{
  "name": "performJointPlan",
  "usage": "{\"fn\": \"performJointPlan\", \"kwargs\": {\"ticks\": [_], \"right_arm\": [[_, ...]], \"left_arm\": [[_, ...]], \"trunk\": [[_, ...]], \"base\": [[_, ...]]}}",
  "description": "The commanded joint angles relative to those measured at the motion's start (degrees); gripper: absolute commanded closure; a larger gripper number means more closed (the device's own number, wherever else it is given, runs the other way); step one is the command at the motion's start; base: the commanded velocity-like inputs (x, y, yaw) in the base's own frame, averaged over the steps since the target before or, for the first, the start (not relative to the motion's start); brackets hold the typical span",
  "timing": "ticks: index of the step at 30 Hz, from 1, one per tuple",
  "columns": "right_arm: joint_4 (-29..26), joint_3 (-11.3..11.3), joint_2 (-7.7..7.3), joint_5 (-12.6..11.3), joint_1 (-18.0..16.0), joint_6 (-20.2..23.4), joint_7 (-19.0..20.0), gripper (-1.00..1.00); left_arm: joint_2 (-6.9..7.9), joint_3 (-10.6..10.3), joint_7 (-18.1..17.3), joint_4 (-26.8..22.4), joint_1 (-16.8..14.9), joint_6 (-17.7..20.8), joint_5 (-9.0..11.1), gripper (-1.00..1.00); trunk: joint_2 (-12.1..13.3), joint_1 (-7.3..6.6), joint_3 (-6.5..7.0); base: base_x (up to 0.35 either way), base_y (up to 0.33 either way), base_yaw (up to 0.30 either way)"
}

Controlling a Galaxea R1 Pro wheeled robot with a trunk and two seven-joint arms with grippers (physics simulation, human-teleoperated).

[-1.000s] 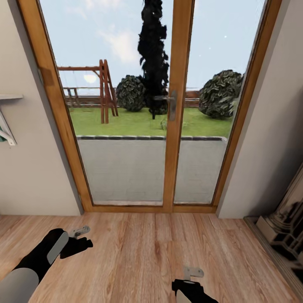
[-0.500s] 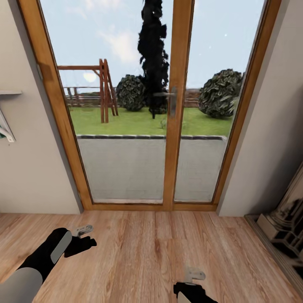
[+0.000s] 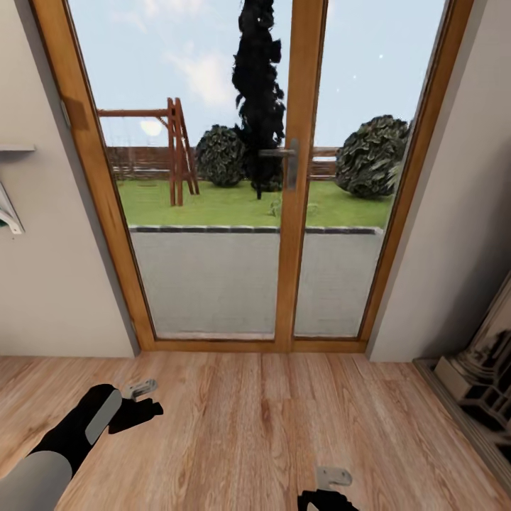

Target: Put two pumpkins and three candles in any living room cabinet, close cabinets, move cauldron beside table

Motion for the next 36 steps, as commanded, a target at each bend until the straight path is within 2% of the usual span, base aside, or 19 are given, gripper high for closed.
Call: {"fn": "performJointPlan", "kwargs": {"ticks": [1,12,16,19,25,30,32,36], "right_arm": [[-0.1,0.46,-0.03,-0.23,-0.04,0.37,-0.37,-1.0],[-0.06,0.57,0.31,-0.17,-0.13,-0.48,-0.06,-1.0],[-0.02,0.55,0.52,-0.26,-1.02,0.66,-0.24,-1.0],[-0.15,0.5,0.63,-0.3,-3.23,3.45,-0.28,-1.0],[-0.25,-2.48,0.62,-0.28,-5.51,6.64,-0.25,-1.0],[-0.85,-3.0,0.66,-0.28,-6.35,8.28,-0.29,-1.0],[-0.57,-3.12,0.67,-0.74,-7.75,9.55,-0.35,-1.0],[-0.86,-3.37,0.63,-4.22,-9.09,14.03,-0.5,-1.0]], "left_arm": [[0.05,-0.35,0.59,-0.09,-0.03,0.12,0.62,-1.0],[0.06,-0.38,0.5,-0.09,-0.03,0.14,0.62,-1.0],[0.1,-0.33,0.5,-0.09,-0.03,0.13,0.62,-1.0],[0.1,-0.3,0.5,-0.09,-0.03,0.15,0.62,-1.0],[0.24,-0.24,-0.62,-0.09,-0.03,0.17,0.62,-1.0],[0.28,-0.3,-0.9,-0.09,-0.02,0.13,0.62,-1.0],[0.28,-0.29,-0.92,-0.09,-0.03,0.13,0.62,-1.0],[0.28,-0.24,-0.97,-0.09,-0.02,0.12,0.62,-1.0]], "trunk": [[-0.44,0.22,-0.24],[-4.86,2.64,-2.22],[-6.46,3.51,-2.94],[-7.66,4.17,-3.47],[-10.07,5.49,-4.55],[-12.08,6.59,-5.45],[-12.88,7.03,-5.81],[-14.48,7.91,-6.53]], "base": [[0.0,0.0,0.0],[0.0,0.0,0.0],[0.0,0.0,0.0],[0.0,0.0,0.0],[0.0,0.0,0.0],[0.0,0.0,0.0],[0.0,0.0,0.0],[0.0,0.0,0.0]]}}
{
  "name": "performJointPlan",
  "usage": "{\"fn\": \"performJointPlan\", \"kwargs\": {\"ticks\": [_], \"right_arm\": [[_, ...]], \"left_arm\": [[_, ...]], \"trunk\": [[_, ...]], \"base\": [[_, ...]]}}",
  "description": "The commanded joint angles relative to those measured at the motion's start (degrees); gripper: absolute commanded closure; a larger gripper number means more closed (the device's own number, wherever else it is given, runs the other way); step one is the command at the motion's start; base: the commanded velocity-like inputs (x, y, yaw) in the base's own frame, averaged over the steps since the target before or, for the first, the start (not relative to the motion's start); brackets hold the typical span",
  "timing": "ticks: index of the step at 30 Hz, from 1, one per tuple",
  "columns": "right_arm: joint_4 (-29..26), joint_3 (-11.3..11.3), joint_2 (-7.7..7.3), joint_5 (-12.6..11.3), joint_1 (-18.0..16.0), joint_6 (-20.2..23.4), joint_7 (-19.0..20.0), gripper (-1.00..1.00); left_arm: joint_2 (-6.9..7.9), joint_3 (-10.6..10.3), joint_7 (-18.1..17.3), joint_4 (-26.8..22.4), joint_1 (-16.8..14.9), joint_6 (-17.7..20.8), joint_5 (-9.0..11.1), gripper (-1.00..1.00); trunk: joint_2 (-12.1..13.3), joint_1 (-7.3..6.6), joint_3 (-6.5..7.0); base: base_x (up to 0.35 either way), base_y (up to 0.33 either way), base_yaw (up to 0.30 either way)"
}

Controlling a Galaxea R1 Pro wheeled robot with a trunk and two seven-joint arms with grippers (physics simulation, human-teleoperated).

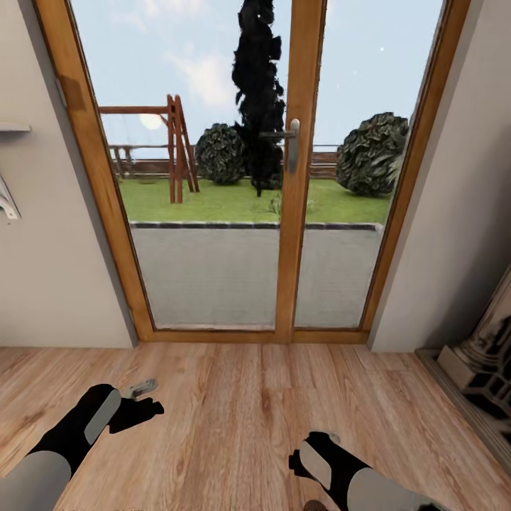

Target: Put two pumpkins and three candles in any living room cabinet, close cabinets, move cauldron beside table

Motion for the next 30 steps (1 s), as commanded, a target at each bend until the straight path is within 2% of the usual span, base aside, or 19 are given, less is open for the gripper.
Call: {"fn": "performJointPlan", "kwargs": {"ticks": [1,14,21,30], "right_arm": [[-0.17,0.44,-0.02,-0.81,-0.15,0.62,-0.45,-1.0],[-0.37,0.42,0.01,-1.44,-1.35,0.07,-0.08,-1.0],[-0.37,0.5,0.01,-1.44,-1.38,-3.51,0.1,-1.0],[-0.37,0.49,-0.19,-1.44,-1.38,-3.73,0.19,-1.0]], "left_arm": [[0.07,-0.3,0.46,-0.07,-0.03,0.12,0.59,-1.0],[0.07,-0.29,0.43,-0.11,-0.04,0.2,0.59,-1.0],[0.07,-0.29,0.42,-0.11,-0.04,0.19,0.59,-1.0],[0.09,-0.29,0.42,-0.14,-0.04,0.14,0.59,-1.0]], "trunk": [[-0.44,0.22,-0.24],[-5.66,3.07,-2.58],[-8.46,4.61,-3.83],[-12.07,6.59,-5.45]], "base": [[0.0,0.0,0.0],[0.0,0.0,0.0],[0.0,0.0,0.0],[0.0,0.0,0.0]]}}
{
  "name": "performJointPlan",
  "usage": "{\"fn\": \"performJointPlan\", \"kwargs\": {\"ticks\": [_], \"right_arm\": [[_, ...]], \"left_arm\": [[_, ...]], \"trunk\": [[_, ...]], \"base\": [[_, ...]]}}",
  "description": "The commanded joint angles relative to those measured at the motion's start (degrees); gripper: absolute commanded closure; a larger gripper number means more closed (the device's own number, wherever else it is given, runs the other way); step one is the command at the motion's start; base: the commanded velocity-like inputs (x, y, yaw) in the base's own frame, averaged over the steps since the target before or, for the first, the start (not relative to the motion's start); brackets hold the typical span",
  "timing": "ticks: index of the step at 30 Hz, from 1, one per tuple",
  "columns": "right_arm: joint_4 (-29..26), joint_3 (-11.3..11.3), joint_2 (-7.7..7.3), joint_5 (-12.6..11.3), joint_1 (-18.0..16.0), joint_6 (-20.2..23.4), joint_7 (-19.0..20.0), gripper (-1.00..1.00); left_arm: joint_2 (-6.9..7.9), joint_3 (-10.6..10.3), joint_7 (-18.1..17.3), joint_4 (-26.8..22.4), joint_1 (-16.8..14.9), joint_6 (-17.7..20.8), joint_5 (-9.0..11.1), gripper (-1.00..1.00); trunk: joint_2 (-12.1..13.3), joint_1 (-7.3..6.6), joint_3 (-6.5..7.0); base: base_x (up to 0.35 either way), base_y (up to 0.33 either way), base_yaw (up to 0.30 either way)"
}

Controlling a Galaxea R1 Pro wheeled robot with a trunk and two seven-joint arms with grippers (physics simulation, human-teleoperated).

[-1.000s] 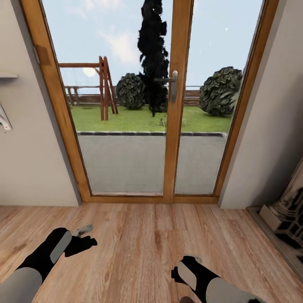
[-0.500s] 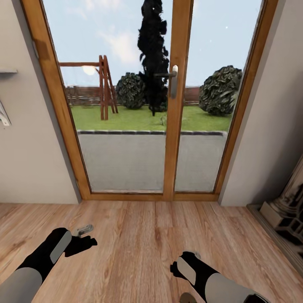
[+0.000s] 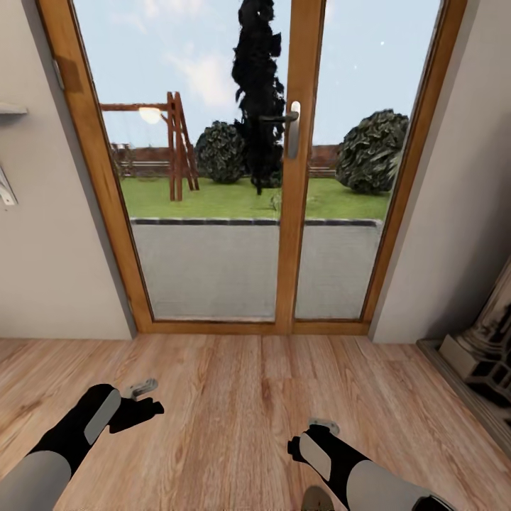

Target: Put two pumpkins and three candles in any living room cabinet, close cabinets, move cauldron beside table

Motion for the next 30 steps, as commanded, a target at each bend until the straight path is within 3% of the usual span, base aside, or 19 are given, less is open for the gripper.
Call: {"fn": "performJointPlan", "kwargs": {"ticks": [1,21,30], "right_arm": [[-0.1,0.43,-0.11,-0.36,-0.04,0.26,-0.36,-1.0],[-0.01,0.3,-0.53,-0.45,-0.04,0.11,-0.35,-1.0],[0.62,0.22,-0.53,-0.45,-0.04,0.21,-0.44,-1.0]], "left_arm": [[0.06,-0.3,0.45,-0.08,-0.03,0.12,0.59,-1.0],[0.05,-0.31,0.45,-0.03,-0.03,0.11,0.59,-1.0],[0.05,-0.31,0.45,-0.09,-0.03,0.1,0.59,-1.0]], "trunk": [[-0.44,0.21,-0.24],[-8.46,4.61,-3.83],[-8.58,4.84,-5.83]], "base": [[0.0,0.0,0.0],[0.0,0.0,0.0],[0.0,0.0,0.0]]}}
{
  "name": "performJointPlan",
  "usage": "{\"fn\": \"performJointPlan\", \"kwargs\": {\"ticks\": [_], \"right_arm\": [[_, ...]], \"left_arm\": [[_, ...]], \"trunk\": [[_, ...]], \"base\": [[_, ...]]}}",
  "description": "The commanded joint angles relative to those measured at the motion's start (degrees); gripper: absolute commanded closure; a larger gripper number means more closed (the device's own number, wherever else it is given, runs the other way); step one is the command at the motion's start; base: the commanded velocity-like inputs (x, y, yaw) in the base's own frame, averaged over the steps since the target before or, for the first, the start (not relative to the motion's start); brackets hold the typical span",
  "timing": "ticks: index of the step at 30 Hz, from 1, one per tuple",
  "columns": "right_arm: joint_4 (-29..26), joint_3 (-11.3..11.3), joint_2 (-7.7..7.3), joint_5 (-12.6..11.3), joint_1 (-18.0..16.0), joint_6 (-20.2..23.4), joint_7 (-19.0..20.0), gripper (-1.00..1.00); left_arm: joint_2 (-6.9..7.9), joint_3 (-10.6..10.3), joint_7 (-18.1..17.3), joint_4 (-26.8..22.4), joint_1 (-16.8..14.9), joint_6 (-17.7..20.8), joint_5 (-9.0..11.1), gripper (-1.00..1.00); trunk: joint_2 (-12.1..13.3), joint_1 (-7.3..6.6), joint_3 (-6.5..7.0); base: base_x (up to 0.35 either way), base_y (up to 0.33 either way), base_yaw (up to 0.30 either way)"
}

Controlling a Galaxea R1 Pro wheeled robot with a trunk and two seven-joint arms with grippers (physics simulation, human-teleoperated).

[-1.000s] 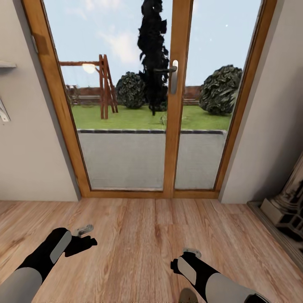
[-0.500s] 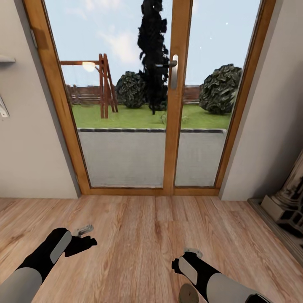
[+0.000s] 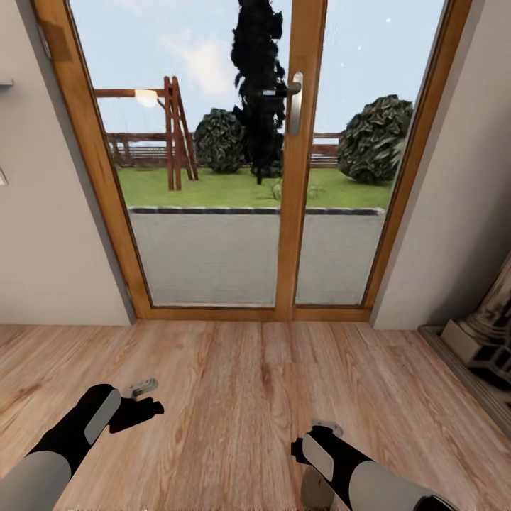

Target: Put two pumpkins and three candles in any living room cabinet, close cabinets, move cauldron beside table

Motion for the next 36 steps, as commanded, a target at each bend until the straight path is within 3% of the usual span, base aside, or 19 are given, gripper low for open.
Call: {"fn": "performJointPlan", "kwargs": {"ticks": [1,36], "right_arm": [[-0.08,0.44,-0.03,-0.37,-0.04,0.29,-0.37,-1.0],[0.25,0.19,-0.12,-0.35,-0.04,0.03,-1.34,-1.0]], "left_arm": [[0.07,-0.3,0.45,-0.07,-0.03,0.12,0.59,-1.0],[-0.1,-0.56,0.45,-0.08,-0.03,0.13,0.59,-1.0]], "trunk": [[-0.04,0.01,-0.28],[-0.51,0.91,-8.04]], "base": [[0.0,0.0,0.0],[0.0,0.0,0.0]]}}
